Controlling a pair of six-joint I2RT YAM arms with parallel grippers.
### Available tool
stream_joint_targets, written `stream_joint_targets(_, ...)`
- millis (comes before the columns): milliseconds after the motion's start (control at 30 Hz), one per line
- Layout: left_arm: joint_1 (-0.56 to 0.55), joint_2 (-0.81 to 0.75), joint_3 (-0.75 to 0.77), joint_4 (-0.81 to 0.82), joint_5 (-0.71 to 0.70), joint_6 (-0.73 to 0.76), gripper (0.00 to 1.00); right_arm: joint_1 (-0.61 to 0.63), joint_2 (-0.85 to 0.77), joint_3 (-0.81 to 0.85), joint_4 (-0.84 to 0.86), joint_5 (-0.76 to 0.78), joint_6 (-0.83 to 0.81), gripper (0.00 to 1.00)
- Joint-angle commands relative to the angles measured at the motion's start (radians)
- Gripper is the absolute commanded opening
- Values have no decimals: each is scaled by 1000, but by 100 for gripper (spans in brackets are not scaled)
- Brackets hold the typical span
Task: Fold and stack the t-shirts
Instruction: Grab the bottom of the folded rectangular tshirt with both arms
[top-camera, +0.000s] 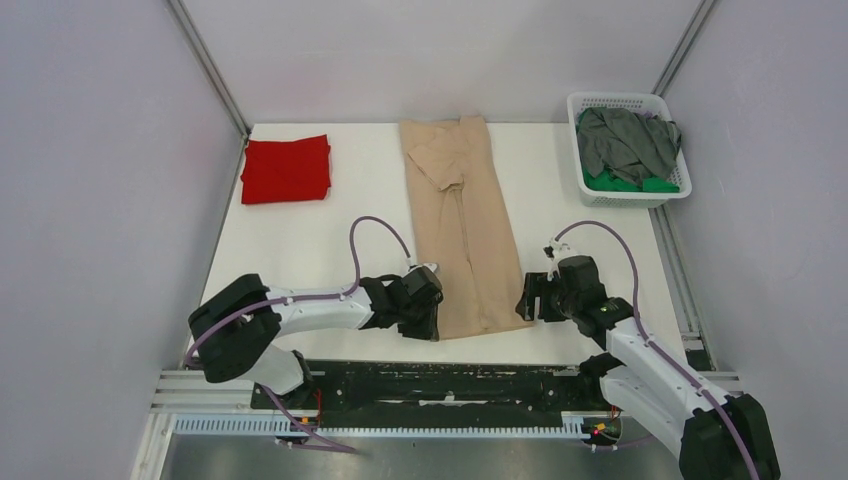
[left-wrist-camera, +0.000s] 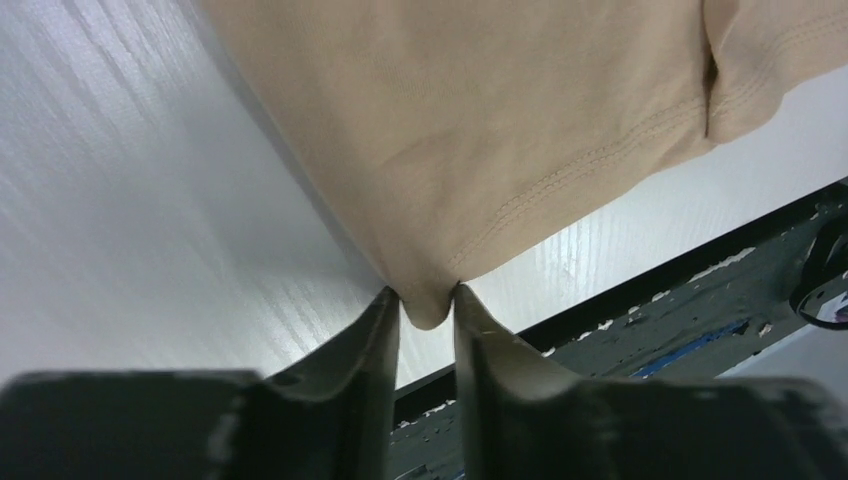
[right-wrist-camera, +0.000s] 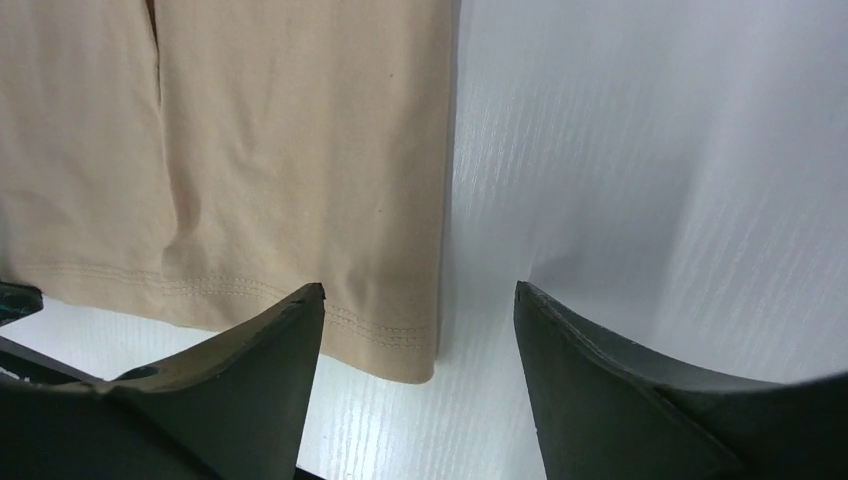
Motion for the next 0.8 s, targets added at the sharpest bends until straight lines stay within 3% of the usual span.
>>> stream_joint_targets(0, -15, 38, 24, -65, -70, -25, 26, -2, -15, -18, 3, -35, -1, 69)
stream_joint_targets(267, -17, 24, 24, -86, -103, -44, 2, -2, 7, -61, -2, -166, -20, 54)
stream_joint_targets(467, -16, -5, 8, -96, -100, -61, 2, -1, 18, -87, 0, -261, -1, 35)
stream_joint_targets(633, -22, -37, -7, -102, -84, -74, 2, 1, 6, -94, -35, -322, -16, 0)
stream_joint_targets(767, -57, -105, -23, -163, -95, -94, 2, 11, -38, -115, -53, -397, -28, 0)
